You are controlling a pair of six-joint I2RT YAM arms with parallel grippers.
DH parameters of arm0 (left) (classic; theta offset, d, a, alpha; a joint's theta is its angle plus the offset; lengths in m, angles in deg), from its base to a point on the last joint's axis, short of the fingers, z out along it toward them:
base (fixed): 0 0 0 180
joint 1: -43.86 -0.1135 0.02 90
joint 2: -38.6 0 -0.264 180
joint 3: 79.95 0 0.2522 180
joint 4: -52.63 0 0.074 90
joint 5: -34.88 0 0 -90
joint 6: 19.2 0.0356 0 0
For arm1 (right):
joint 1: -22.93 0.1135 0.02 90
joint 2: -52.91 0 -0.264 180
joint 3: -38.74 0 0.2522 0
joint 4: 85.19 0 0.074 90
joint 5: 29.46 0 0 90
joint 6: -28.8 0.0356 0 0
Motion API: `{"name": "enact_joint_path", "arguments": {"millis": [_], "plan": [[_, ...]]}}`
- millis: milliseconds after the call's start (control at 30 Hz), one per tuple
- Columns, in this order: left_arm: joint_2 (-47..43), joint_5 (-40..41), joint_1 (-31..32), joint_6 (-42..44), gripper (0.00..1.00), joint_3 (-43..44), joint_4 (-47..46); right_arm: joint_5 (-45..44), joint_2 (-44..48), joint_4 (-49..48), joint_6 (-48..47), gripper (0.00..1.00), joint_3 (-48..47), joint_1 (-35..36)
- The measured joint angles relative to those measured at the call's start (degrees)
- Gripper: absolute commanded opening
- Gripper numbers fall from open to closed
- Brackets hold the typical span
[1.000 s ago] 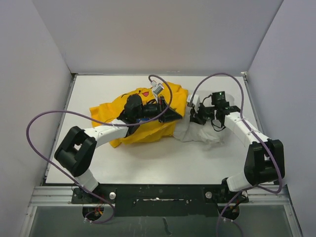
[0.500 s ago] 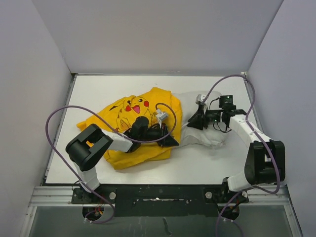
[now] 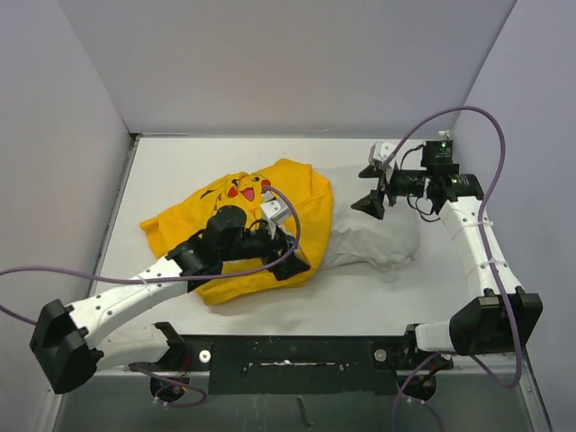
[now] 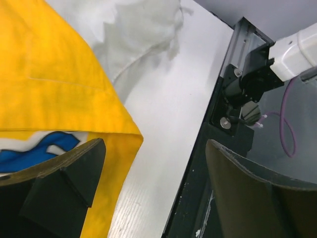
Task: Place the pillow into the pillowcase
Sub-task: Stuff the pillow into the pillowcase.
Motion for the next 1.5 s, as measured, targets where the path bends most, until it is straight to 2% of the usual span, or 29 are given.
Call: {"name": "enact_joint_path", "arguments": {"millis": [100,200,233,300,333,367,433,567,767,833,933,1000,1033,1067,1100,1267,1333,1433,1500], "plan": [[-4.48,3.13,-1.03,2.89,0.94,6.27,10.86,-0.74,-3.65,-3.41,4.33,0.78,-3.23,0.02],[-4.72,5.03,-3.69,3.37,0.95,13.46,18.93,-2.86,-6.19,-8.13,8.66,0.63,0.76,-0.22],[-3.34,5.33,-5.4,3.23,0.95,16.85,21.4,-3.5,-6.78,-9.09,9.9,0.53,2.64,-0.39],[0.94,6.38,-8.48,2.86,0.96,23.74,25.18,-4.37,-7.89,-11.3,12.79,0.26,6.82,-1.09],[4.46,7.43,-9.73,2.69,0.97,28.39,26.95,-4.68,-8.28,-12.44,14.14,0.17,8.59,-1.53],[8.2,8.55,-10.47,2.43,0.98,33.0,28.68,-4.87,-8.44,-13.29,15.21,0.11,9.75,-1.86],[15.8,10.86,-10.91,2.03,0.98,41.29,31.04,-5.53,-8.57,-14.69,17.18,0.07,11.23,-2.47],[28.46,15.56,-9.49,2.14,0.98,52.85,34.25,-5.31,-8.61,-16.59,18.75,0.06,11.3,-3.48],[44.06,25.59,-3.17,6.78,0.94,68.81,41.18,-4.42,-8.79,-17.18,19.28,0.06,11.3,-3.89],[48.81,30.16,-0.92,9.27,0.89,74.79,43.74,-4.02,-8.79,-17.27,19.39,0.06,11.3,-4.17],[54.31,36.02,1.42,12.24,0.72,81.46,47.58,-3.5,-8.79,-17.38,19.85,0.06,11.3,-5.09],[56.28,38.23,1.79,13.57,0.43,82.75,49.64,-3.13,-8.79,-17.53,20.17,0.07,11.3,-6.08],[56.68,38.8,1.73,13.7,0.24,82.75,50.58,-3.02,-8.79,-17.57,20.24,0.07,11.3,-6.47],[57.07,39.06,1.57,13.99,0.06,82.75,51.8,-2.97,-8.79,-17.62,20.35,0.07,11.3,-6.91],[57.27,38.99,1.36,14.19,0.0,82.75,52.74,-2.97,-8.79,-17.66,20.39,0.09,11.3,-7.26],[57.05,34.8,1.03,14.47,0.0,83.1,54.66,-2.86,-8.76,-17.7,20.04,0.43,11.3,-7.85],[54.9,30.01,1.18,14.64,0.0,79.3,51.76,-2.25,-8.48,-17.4,18.88,0.59,11.32,-7.85],[45.79,20.11,1.75,13.73,0.0,64.06,43.19,-0.52,-6.12,-17.11,15.21,0.85,12.35,-7.82],[37.46,13.81,2.12,11.56,0.0,51.93,35.91,0.7,-2.86,-16.44,10.88,0.95,13.88,-7.65]]}}
